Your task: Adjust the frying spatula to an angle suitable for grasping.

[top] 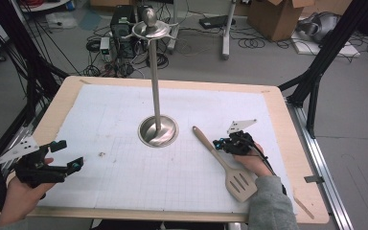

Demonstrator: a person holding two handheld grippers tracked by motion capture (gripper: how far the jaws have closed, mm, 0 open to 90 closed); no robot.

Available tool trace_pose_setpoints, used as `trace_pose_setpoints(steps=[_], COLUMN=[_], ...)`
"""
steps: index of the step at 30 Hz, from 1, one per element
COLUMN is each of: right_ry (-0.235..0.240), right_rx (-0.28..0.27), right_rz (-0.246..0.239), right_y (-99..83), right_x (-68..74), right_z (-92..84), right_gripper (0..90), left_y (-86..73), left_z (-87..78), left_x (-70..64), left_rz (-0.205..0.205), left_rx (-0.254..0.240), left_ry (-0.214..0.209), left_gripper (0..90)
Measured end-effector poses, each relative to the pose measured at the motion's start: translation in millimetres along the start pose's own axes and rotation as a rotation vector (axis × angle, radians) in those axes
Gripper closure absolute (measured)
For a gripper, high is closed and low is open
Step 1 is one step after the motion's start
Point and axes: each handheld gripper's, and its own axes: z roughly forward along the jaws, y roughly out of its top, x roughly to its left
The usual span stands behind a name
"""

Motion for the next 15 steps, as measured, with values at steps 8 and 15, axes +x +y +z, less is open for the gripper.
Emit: trace_pose_setpoints(steps=[8,15], right_ry=[-0.022,0.014], right_rx=[-0.019,0.066], right_rz=[-0.021,-0.049], right_y=[5.9,-2.1], right_x=[14.6,30.3], right_z=[-22.2,-22.3], right_gripper=[90.0,90.0], left_y=[3.7,9.6], left_z=[11.3,26.7], left_x=[2.0,1.1], left_rz=[0.002,0.019], left_rx=[0.002,0.011], left_ry=[-0.028,-0.072], left_gripper=[2.0,2.0])
